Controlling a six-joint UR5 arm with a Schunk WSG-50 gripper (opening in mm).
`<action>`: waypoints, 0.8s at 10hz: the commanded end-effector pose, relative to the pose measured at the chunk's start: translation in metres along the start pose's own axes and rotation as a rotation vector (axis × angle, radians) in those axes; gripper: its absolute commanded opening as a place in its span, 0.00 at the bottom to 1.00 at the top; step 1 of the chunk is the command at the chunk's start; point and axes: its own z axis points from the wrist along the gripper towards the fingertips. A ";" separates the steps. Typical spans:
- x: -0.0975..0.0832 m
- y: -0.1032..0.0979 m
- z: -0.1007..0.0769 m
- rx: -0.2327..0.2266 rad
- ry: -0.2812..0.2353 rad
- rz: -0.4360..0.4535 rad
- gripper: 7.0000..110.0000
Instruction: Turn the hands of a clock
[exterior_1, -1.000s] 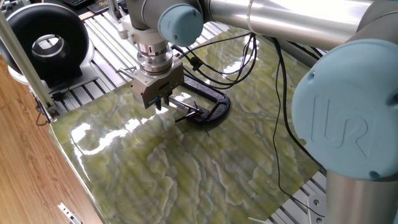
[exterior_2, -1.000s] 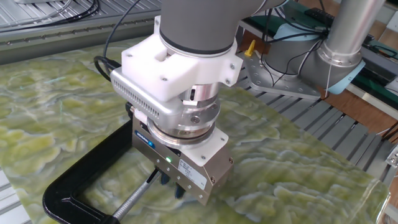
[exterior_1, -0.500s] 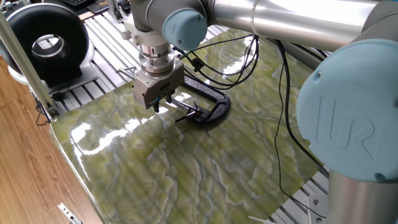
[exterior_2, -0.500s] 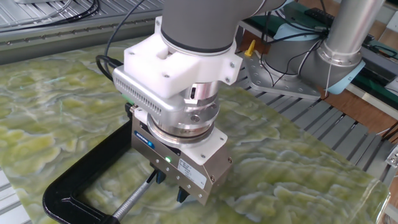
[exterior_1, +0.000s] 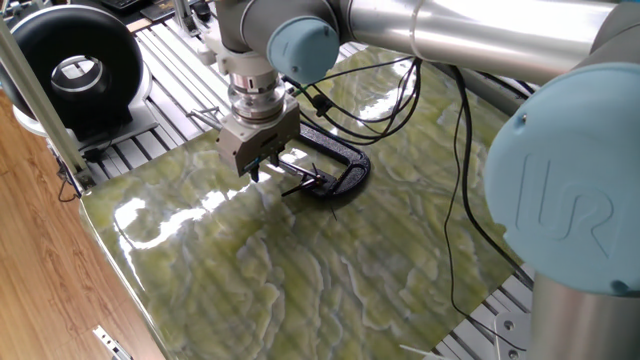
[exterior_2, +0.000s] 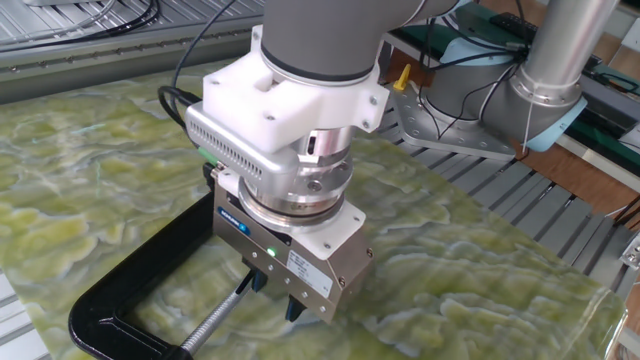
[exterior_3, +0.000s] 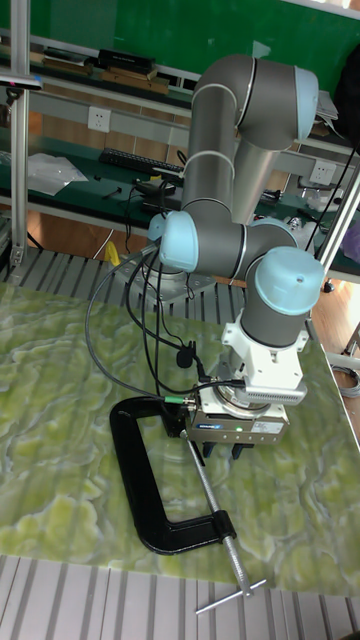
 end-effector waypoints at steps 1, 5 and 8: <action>0.000 -0.001 -0.003 -0.011 -0.002 0.005 0.36; 0.000 -0.007 -0.001 -0.011 -0.003 -0.003 0.36; 0.000 -0.008 -0.002 -0.014 -0.005 -0.006 0.36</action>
